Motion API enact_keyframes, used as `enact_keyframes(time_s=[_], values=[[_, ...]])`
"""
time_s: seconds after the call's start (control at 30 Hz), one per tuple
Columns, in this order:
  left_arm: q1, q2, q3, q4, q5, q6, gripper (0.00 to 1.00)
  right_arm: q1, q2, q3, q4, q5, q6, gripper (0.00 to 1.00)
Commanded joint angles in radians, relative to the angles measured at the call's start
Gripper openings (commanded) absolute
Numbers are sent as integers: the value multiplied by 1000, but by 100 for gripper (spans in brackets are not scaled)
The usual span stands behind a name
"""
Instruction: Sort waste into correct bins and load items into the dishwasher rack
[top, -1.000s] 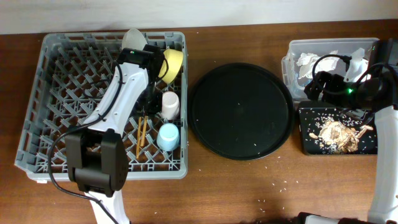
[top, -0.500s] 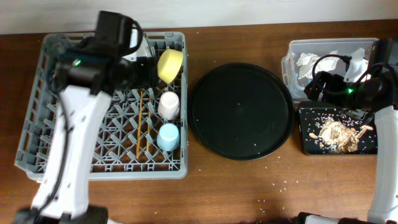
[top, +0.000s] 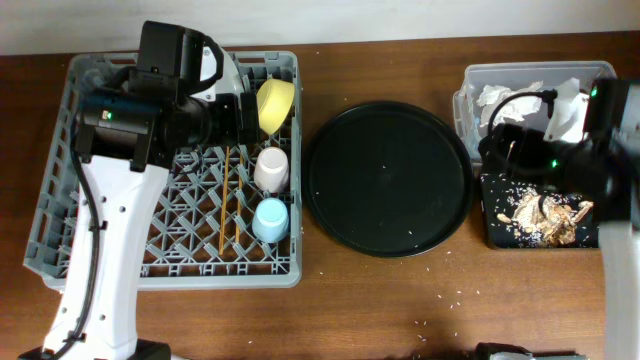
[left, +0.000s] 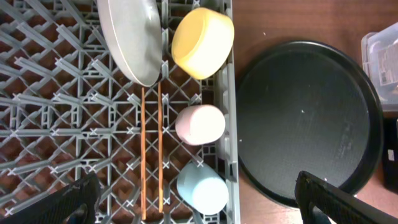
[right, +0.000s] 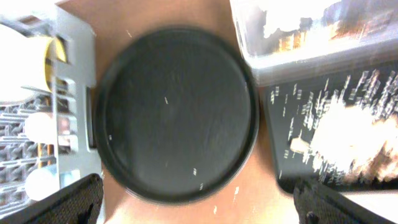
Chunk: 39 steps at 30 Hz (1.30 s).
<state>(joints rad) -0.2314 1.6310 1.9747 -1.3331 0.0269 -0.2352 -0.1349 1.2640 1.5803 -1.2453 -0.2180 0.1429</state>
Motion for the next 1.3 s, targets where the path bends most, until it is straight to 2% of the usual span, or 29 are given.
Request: enact_keyframes(time_s=[0.0,0.07,0.17,0.23,0.43,0.53,0.67,0.73,1.27], values=[[5,3,1,1,11,-2,99,138,-185,-179,203,170,-116,99],[5,3,1,1,11,-2,99,189,-334,-411,478,170,-239,99],[5,3,1,1,11,-2,99,214,-608,-831,859,150,-243,98],[5,3,1,1,11,-2,99,214,-744,-1014,1018,138,-243,98],[5,3,1,1,11,-2,99,214,-1147,-1440,1250,114,-205,98],[5,3,1,1,11,-2,99,214,-1223,-1557,1372,114,-205,99],[5,3,1,1,11,-2,99,214,-1258,-1575,1312,118,-206,98],[5,3,1,1,11,-2,99,214,-1261,-1575,1166,110,-203,98],[5,3,1,1,11,-2,99,214,-1258,-1575,1174,121,-202,98]])
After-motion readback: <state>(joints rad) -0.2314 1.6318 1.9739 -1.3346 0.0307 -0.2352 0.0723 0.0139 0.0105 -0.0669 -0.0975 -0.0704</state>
